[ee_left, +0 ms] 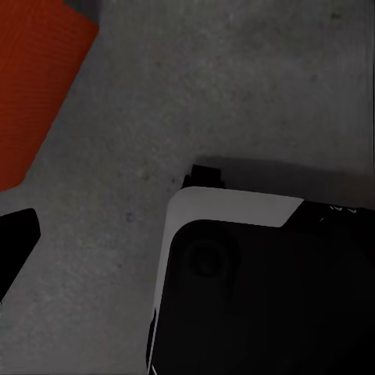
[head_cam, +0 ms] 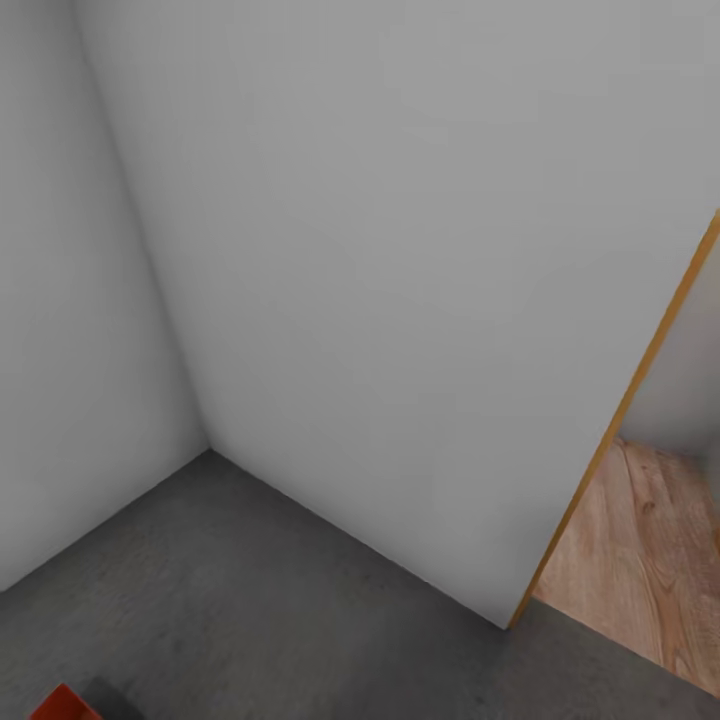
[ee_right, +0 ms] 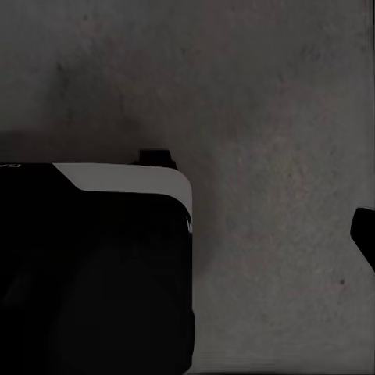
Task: Move the two storage containers from the living room to the garage. In the garage, place one container on the floor and stack the other container on top of it (either order is fine).
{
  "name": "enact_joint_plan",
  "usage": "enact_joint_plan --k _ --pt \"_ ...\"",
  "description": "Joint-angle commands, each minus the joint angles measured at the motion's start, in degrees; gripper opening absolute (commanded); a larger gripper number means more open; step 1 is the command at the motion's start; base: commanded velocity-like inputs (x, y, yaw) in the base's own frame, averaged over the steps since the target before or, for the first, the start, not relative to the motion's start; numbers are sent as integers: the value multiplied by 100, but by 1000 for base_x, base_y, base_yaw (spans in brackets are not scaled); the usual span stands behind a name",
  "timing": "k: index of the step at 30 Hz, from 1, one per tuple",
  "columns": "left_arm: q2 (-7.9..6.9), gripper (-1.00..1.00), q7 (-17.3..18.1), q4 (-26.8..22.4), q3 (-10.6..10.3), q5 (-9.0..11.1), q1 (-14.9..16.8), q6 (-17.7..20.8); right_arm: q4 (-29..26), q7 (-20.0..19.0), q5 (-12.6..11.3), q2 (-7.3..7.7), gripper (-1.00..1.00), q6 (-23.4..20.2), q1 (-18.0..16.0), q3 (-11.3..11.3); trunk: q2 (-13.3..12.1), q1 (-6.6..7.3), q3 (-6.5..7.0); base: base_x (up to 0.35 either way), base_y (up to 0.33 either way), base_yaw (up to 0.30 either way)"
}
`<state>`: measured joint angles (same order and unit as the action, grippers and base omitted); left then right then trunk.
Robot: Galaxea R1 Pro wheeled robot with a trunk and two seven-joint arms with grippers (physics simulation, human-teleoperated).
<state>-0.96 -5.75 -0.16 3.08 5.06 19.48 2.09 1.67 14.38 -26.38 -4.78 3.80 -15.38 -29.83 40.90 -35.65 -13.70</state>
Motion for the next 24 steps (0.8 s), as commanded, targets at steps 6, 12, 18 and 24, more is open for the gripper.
enact_joint_plan --k 6,12,18,24 --pt "0 100 -5 -2 26 48 3 15 18 3 -60 -5 100 33 -6 -44 7 -1 -8 0 0 -274" --pt "0 100 -5 -2 26 48 3 13 18 3 -60 -5 100 33 -7 -45 7 -1 -8 0 0 -274" --pt "0 100 -5 -2 26 48 3 17 18 3 -60 -5 100 33 -6 -43 7 -1 -8 0 0 -274" --pt "0 100 -5 -2 26 47 3 18 18 3 -69 -5 100 33 -7 -40 7 -1 -8 0 0 -274"
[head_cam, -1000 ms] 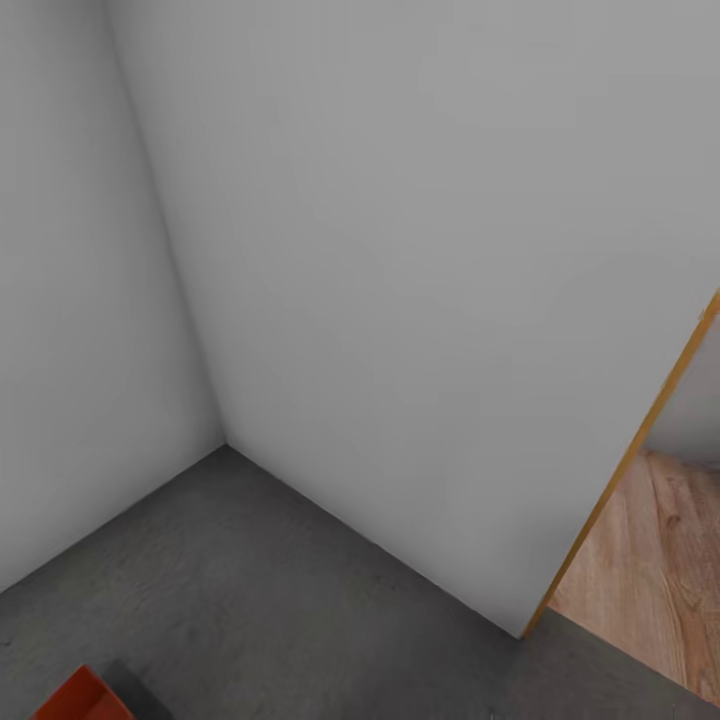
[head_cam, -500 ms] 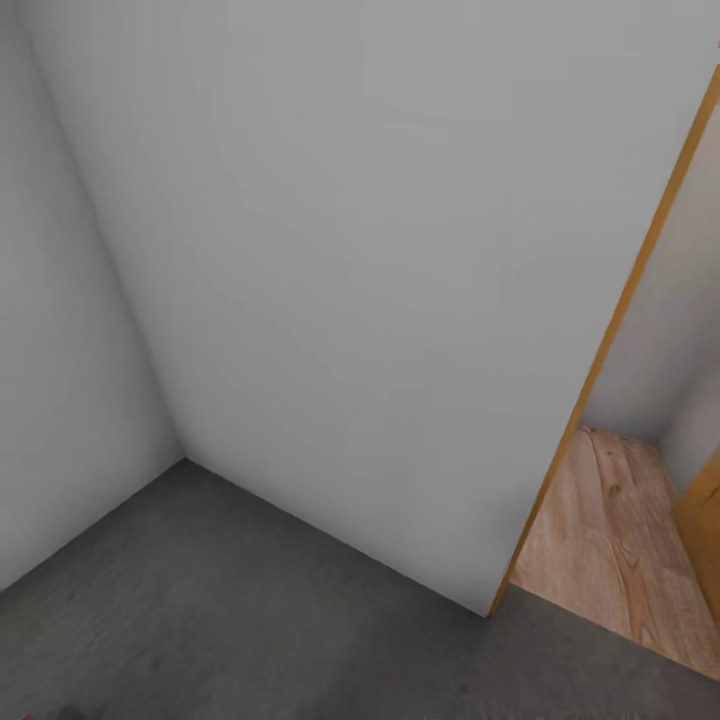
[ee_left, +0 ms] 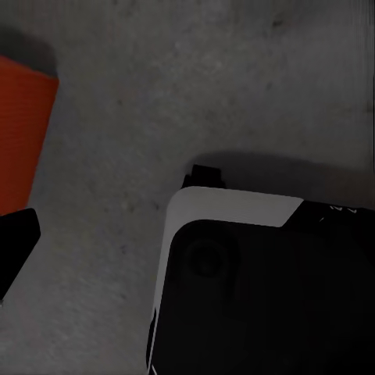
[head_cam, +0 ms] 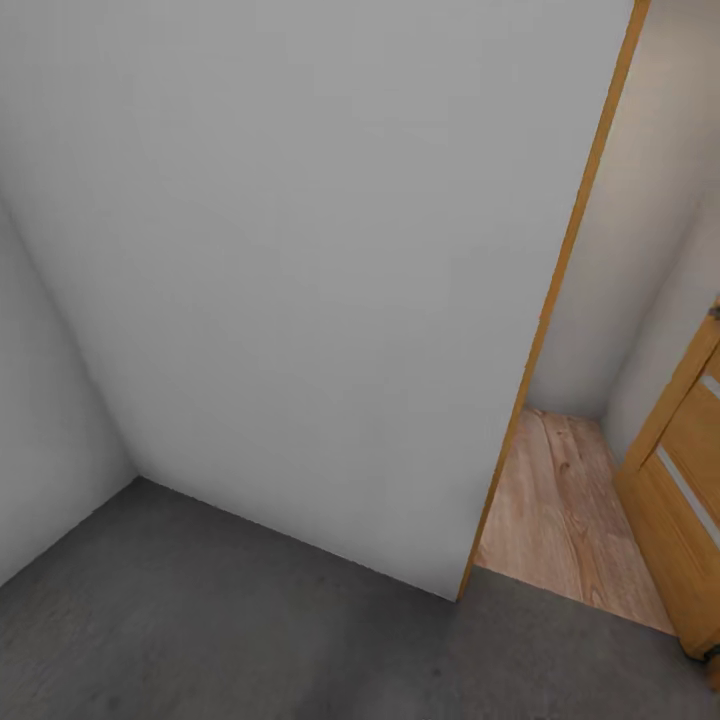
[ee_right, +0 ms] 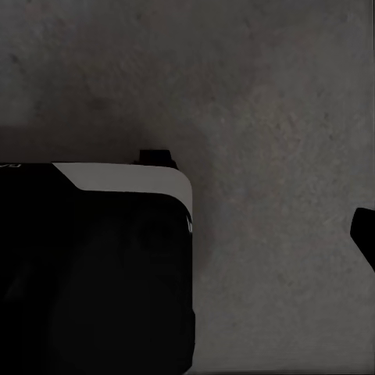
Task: Move the two storage containers from the living room to the garage. In the garage, place one container on the floor and stack the other container on top of it (either order is fine).
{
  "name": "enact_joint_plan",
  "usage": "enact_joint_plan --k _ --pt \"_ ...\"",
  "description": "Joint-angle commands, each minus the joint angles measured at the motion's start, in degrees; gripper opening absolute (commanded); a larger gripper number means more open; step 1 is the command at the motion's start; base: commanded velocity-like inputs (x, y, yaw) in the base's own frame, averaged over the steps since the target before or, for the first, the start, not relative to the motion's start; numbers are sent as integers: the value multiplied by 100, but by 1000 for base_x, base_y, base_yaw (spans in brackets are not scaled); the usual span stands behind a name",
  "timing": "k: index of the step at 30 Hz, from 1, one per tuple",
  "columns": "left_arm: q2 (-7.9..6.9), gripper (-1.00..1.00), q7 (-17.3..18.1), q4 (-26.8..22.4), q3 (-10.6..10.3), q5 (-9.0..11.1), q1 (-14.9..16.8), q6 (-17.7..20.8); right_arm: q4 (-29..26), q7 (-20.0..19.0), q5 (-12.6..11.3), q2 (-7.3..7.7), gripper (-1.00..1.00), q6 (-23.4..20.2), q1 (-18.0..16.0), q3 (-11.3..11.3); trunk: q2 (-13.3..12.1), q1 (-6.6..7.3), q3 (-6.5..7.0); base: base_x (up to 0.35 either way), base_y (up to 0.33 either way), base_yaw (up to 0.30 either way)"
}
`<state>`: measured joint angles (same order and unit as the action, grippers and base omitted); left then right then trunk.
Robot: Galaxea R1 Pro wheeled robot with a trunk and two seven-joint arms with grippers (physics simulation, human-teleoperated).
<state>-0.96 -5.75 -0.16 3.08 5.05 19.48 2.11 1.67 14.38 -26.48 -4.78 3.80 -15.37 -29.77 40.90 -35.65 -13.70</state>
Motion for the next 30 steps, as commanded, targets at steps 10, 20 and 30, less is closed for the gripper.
enact_joint_plan --k 10,20,30 --pt "0 100 -5 -8 26 46 3 17 18 3 -68 -5 100 34 -7 -47 7 -1 -8 0 0 -274" --pt "0 100 -7 -7 26 42 3 17 18 3 -68 -5 100 41 -5 -47 7 -1 -8 0 0 -274" --pt "0 100 -10 -10 19 40 3 17 18 3 -68 -5 100 41 -7 -48 7 -1 -8 0 0 -275"
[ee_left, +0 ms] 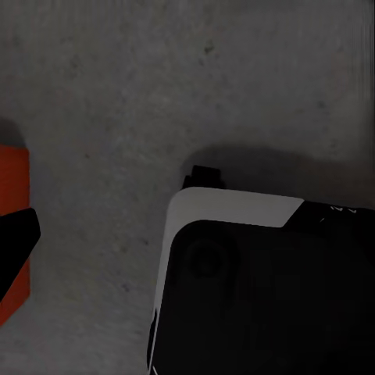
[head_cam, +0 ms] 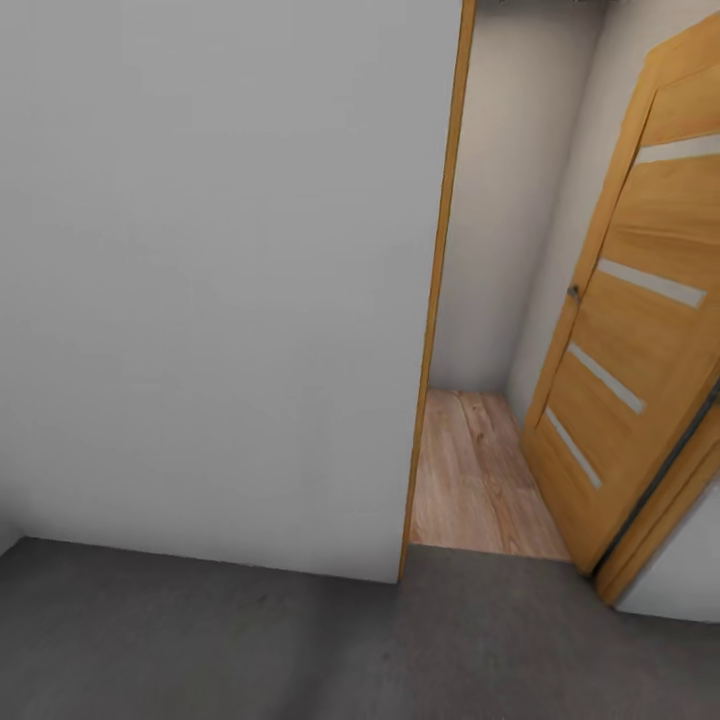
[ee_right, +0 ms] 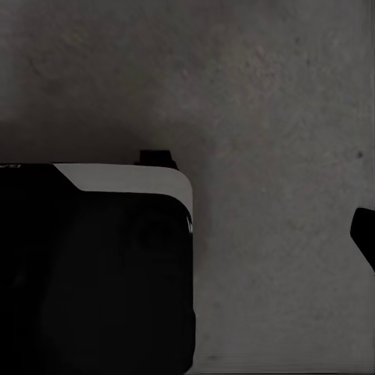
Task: Move the two storage containers from the living room to the garage. In the garage, place one container on the floor and stack the other container on top of it (either order is fine).
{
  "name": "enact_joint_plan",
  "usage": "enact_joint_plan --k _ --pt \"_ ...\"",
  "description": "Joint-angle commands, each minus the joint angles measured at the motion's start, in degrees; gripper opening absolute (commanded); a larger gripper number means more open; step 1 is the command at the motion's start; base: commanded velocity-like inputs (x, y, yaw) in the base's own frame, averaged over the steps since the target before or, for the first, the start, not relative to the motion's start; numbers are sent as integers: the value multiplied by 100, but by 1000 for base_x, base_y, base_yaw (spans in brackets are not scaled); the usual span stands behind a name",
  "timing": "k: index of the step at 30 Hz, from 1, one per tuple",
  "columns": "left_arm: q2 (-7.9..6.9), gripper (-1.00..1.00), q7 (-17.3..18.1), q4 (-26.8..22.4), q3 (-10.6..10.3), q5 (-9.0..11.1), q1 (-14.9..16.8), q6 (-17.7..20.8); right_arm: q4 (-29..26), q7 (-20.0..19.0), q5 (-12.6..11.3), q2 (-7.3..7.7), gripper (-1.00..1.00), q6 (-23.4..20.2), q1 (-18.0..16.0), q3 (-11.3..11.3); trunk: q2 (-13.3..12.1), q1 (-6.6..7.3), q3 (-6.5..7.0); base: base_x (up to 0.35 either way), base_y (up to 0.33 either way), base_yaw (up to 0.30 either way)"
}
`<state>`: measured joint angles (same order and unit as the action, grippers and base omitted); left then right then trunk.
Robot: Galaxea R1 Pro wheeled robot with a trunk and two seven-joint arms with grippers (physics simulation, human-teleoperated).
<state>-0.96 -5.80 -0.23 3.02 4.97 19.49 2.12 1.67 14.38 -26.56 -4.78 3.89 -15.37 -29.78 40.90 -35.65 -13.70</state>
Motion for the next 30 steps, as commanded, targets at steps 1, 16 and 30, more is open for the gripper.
enact_joint_plan --k 1,16,30 --pt "0 100 -3 -3 24 48 3 17 18 3 -60 -5 100 33 -7 -48 7 -1 -8 0 0 -275" --pt "0 100 -6 -3 23 48 3 17 18 3 -60 -5 100 33 -6 -46 7 -1 -8 0 0 -275" --pt "0 100 -6 -3 24 48 3 17 18 3 -69 -5 100 33 -7 -46 7 -1 -8 0 0 -275"
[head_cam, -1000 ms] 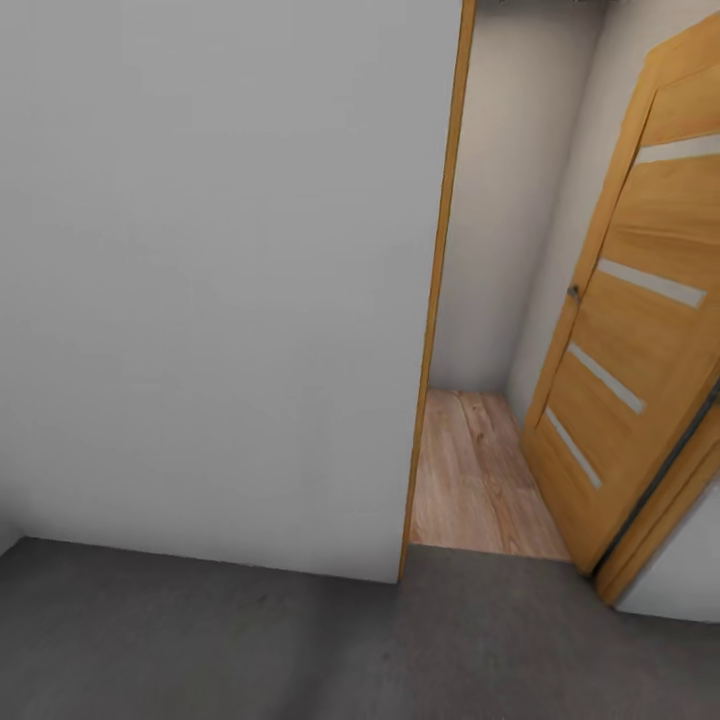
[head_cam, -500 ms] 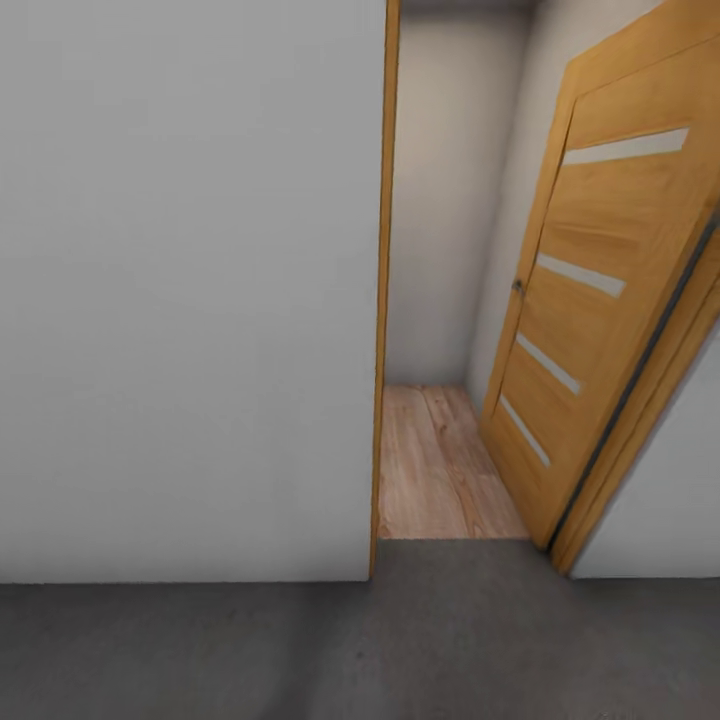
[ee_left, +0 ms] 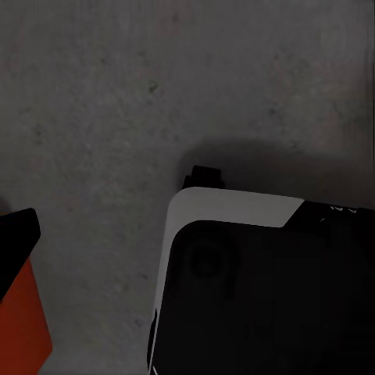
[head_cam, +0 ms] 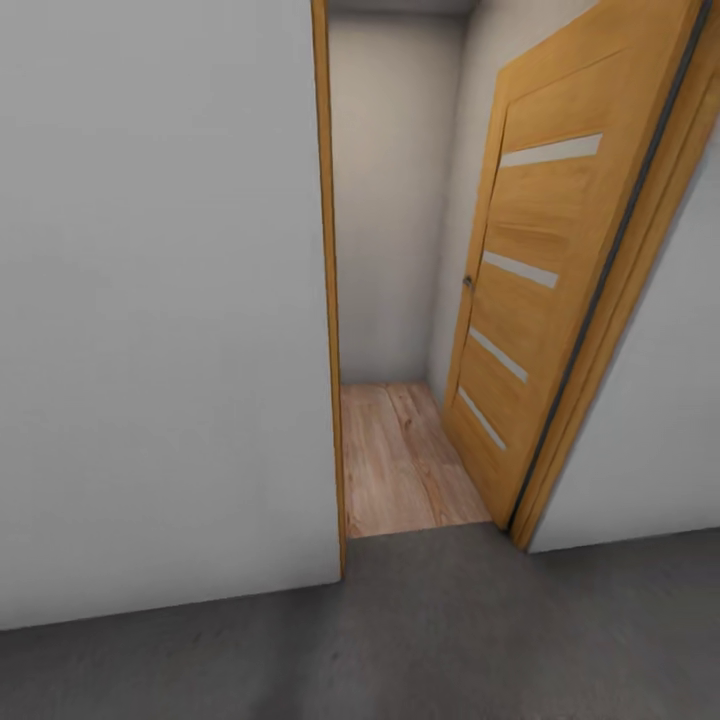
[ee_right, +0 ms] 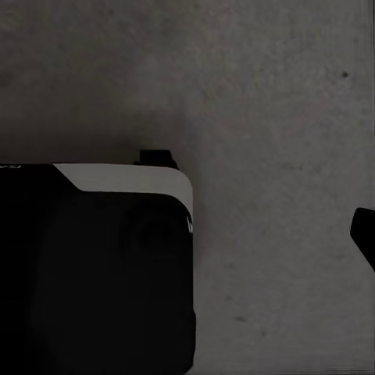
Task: Move the two storage containers from the living room to the garage. In the garage, place one container on the floor and stack the other container on top of it (either order is fine).
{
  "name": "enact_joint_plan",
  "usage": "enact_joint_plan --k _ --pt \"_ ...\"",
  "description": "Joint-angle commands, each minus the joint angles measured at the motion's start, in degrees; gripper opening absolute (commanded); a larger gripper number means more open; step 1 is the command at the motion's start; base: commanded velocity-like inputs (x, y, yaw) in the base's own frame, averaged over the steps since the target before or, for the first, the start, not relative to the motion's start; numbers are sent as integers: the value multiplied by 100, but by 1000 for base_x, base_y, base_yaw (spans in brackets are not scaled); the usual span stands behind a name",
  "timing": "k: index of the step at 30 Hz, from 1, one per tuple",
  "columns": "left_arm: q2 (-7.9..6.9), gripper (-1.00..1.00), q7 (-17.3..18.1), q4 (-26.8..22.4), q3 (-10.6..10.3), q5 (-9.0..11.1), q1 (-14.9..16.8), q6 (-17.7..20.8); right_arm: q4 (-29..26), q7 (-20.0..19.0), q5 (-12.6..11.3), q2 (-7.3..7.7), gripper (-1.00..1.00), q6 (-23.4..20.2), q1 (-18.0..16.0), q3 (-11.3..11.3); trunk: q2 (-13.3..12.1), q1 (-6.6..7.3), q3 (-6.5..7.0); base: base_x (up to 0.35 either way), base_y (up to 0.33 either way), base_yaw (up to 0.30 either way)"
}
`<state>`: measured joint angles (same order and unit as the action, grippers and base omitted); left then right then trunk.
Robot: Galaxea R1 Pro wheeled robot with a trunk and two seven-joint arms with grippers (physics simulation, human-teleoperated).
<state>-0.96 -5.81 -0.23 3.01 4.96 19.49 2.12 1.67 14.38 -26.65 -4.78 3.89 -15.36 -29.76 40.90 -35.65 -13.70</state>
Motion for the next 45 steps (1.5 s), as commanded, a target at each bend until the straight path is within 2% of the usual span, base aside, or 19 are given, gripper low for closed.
enact_joint_plan --k 1,45 --pt "0 100 -7 -3 26 49 3 17 18 3 -60 -5 100 32 -8 -47 7 -1 -8 0 0 -275" --pt "8 100 -4 -3 26 49 3 17 18 3 -60 -5 100 41 -9 -47 7 -1 -8 0 0 -275"
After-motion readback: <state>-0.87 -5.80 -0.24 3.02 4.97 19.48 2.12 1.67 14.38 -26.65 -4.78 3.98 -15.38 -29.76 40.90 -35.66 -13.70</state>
